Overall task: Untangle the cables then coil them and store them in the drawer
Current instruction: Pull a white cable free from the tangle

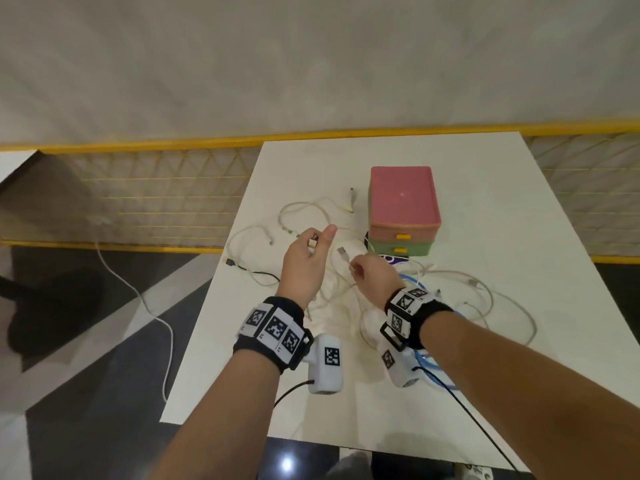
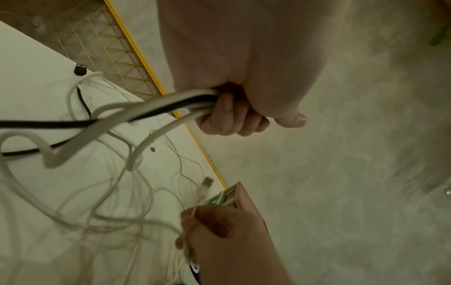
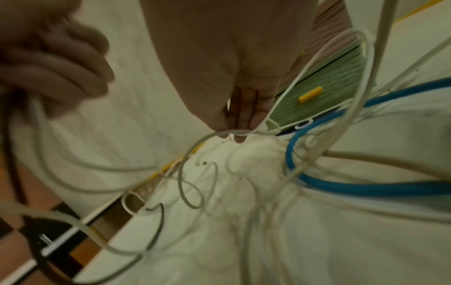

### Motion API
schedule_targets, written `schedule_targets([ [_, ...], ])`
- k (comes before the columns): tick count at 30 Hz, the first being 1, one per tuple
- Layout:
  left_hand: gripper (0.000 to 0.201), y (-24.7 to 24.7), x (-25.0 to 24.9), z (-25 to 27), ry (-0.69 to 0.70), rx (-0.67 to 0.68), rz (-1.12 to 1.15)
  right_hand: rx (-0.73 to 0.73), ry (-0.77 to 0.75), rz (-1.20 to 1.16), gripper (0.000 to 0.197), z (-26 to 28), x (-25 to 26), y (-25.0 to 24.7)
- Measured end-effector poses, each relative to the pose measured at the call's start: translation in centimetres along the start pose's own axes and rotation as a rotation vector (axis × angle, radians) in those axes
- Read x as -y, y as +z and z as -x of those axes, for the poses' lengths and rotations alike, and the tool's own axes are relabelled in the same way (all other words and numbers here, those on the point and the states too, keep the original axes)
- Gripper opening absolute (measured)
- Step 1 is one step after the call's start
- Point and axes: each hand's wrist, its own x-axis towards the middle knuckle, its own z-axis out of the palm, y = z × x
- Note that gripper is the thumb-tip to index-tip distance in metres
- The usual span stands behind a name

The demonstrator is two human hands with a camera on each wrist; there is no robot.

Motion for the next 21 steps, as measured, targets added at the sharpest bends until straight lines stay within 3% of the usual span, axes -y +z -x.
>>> schedule_targets([
  [2, 0.039, 0.1, -0.2, -0.1, 0.01, -0.035, 0.033, -0.123, -0.068, -0.157, 0.017, 0.6, 0.7, -1.1],
  [5, 0.033, 0.6, -0.4, -0.2, 0.02, -0.056, 0.136, -0.175, -0.126, -0.406, 0.011, 1.8, 1.8, -3.5],
  [8, 0.03, 1.3, -1.3, 0.0, 0.007, 0.015, 0.279, -0.199, -0.247, -0.462, 0.01, 3.4, 2.7, -5.7],
  [12, 0.015, 2.7, -3.2, 0.7, 0.065, 0.032, 0.298, -0.229, -0.356, -0.486, 0.01, 4.9, 3.0, -7.2],
  [14, 0.027, 2.9, -3.8, 0.7, 0.08, -0.021, 0.289, -0.182, -0.364, -0.452, 0.012, 5.4, 2.8, -7.5],
  [17, 0.031, 2.2, -5.0, 0.2, 0.075, -0.11, 0.446, -0.077, -0.402, -0.277, 0.019, 5.8, 1.0, -6.9],
  [21, 0.036, -0.8, -7.0, -1.1, 0.058, -0.25, 0.642, 0.039, -0.19, -0.231, 0.027, 6.1, -3.4, -6.4],
])
